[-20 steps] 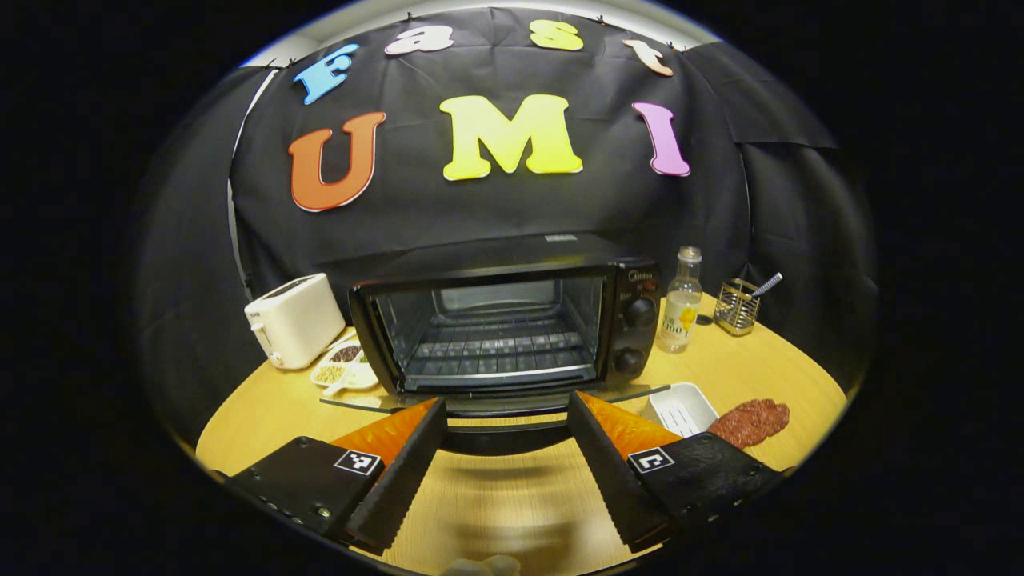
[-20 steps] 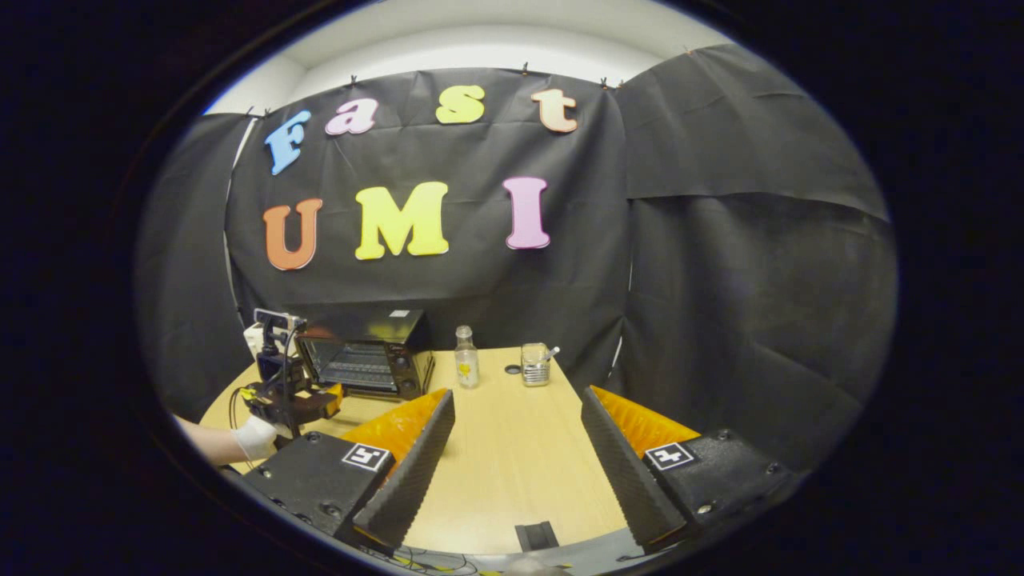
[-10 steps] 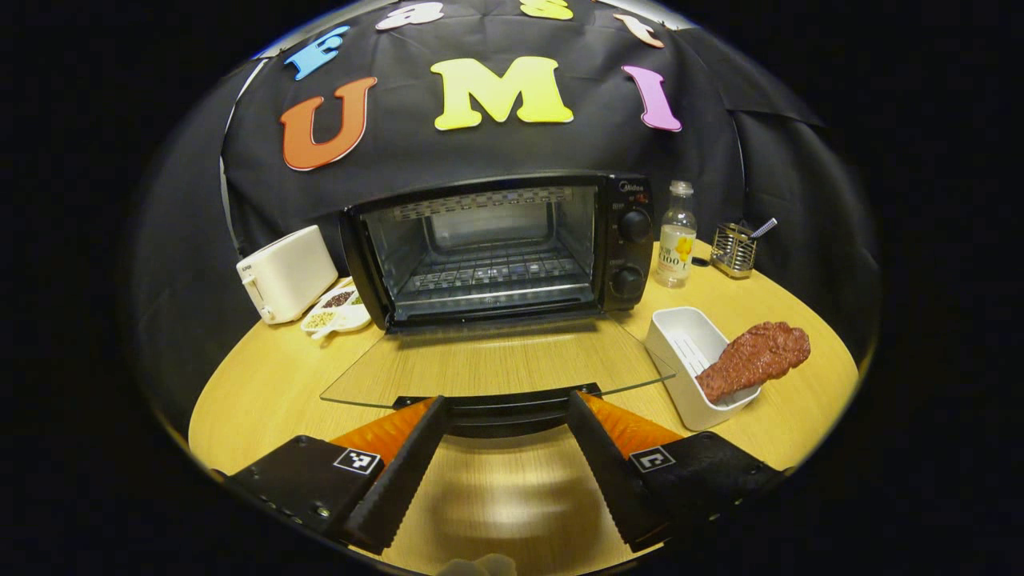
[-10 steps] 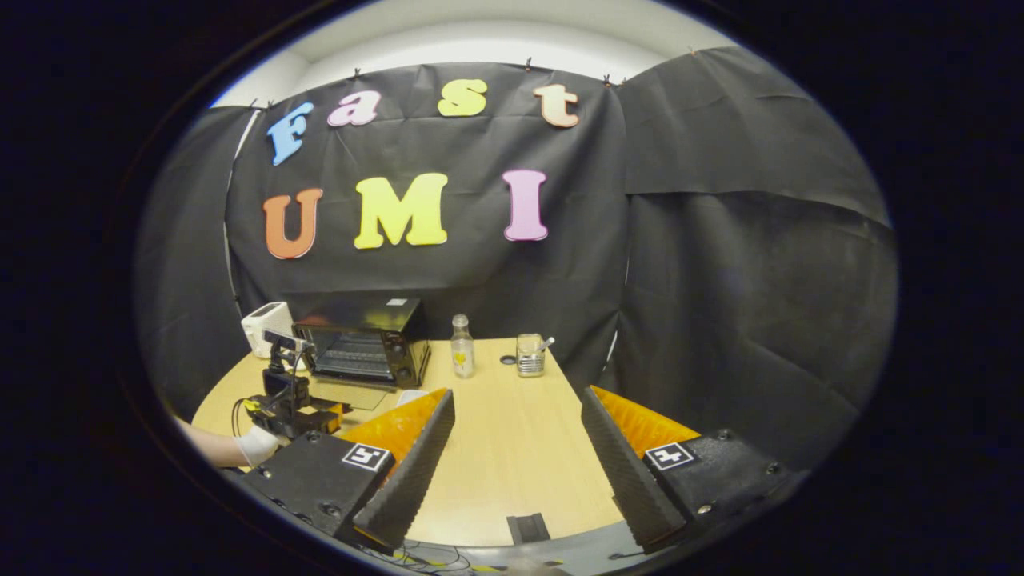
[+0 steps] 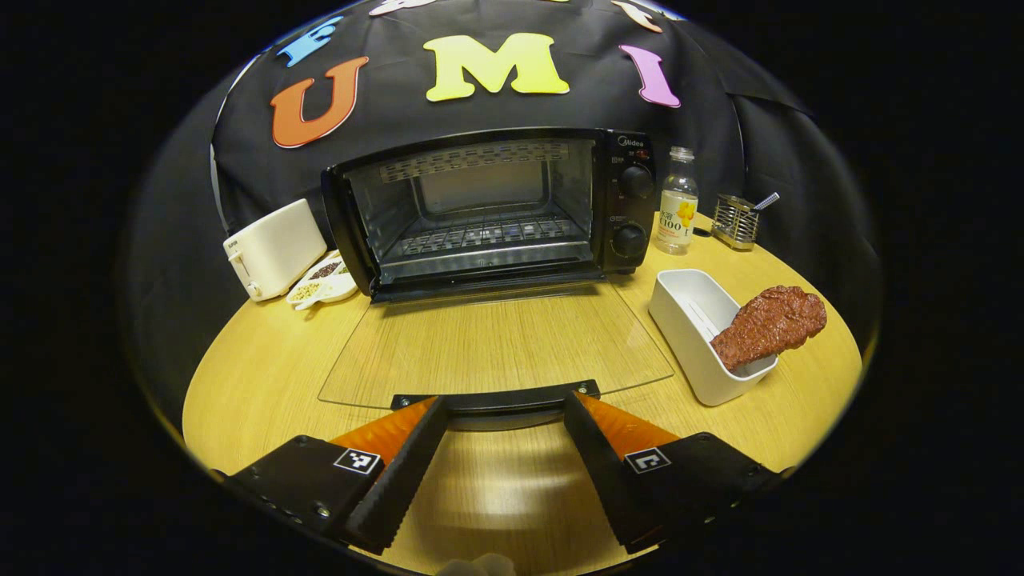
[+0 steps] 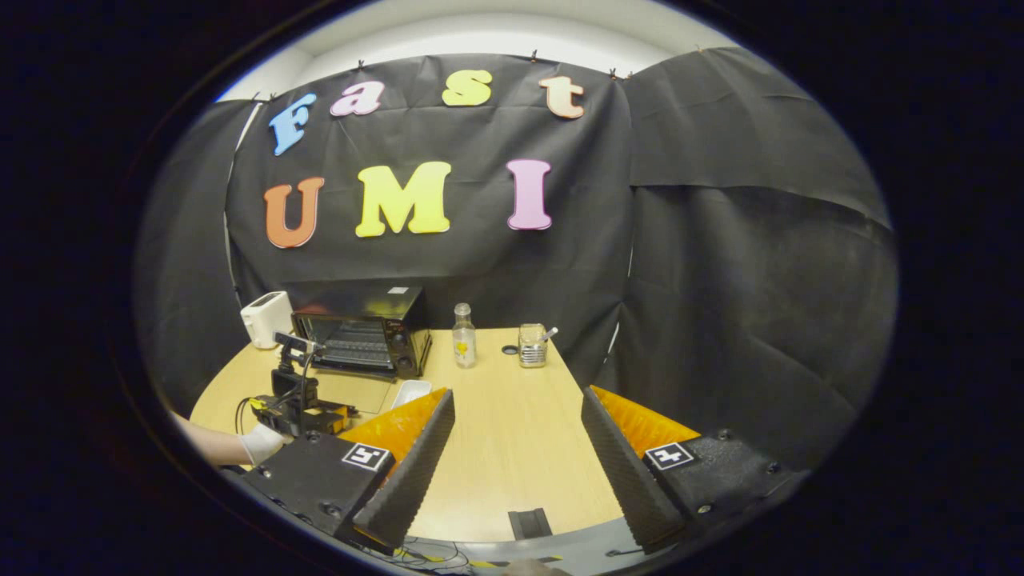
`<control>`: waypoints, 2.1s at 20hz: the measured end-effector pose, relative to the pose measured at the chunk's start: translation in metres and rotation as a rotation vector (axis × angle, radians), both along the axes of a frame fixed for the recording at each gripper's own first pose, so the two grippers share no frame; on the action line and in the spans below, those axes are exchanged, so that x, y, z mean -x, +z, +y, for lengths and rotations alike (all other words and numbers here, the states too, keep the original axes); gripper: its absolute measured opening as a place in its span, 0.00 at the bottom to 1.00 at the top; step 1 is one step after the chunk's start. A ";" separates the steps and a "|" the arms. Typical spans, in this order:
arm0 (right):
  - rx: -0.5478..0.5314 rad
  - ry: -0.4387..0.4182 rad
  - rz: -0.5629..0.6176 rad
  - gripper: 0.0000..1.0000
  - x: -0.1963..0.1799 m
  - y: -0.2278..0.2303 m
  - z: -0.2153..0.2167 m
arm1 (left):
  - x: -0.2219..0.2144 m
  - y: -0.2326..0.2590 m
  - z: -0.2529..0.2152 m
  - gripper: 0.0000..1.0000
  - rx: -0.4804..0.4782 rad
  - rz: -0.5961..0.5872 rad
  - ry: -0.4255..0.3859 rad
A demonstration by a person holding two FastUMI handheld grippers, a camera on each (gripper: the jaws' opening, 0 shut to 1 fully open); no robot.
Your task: Open the electric oven with the left hand, put the food in, and close the electric oven.
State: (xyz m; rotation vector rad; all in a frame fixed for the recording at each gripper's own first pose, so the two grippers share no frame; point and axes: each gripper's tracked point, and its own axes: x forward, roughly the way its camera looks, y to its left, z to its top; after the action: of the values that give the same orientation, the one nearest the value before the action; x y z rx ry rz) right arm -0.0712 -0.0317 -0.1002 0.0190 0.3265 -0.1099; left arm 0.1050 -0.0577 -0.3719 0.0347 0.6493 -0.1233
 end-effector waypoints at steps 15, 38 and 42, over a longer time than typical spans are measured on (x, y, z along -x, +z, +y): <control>-0.150 0.257 0.177 1.00 -0.103 -0.106 0.059 | 0.075 0.083 0.061 0.97 0.017 -0.154 0.063; -0.708 0.521 0.726 0.18 -0.218 -0.234 0.149 | 0.156 0.172 0.072 0.96 -0.064 -0.098 0.389; -0.719 0.521 0.664 0.16 -0.212 -0.206 0.152 | 0.170 0.178 0.085 0.97 -0.047 -0.129 0.402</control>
State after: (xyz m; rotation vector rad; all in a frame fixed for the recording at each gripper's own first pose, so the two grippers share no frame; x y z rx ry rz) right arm 0.1405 0.1200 -0.3063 0.6166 1.0087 0.5361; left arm -0.0648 0.0274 -0.1941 -0.0423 0.5189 0.2800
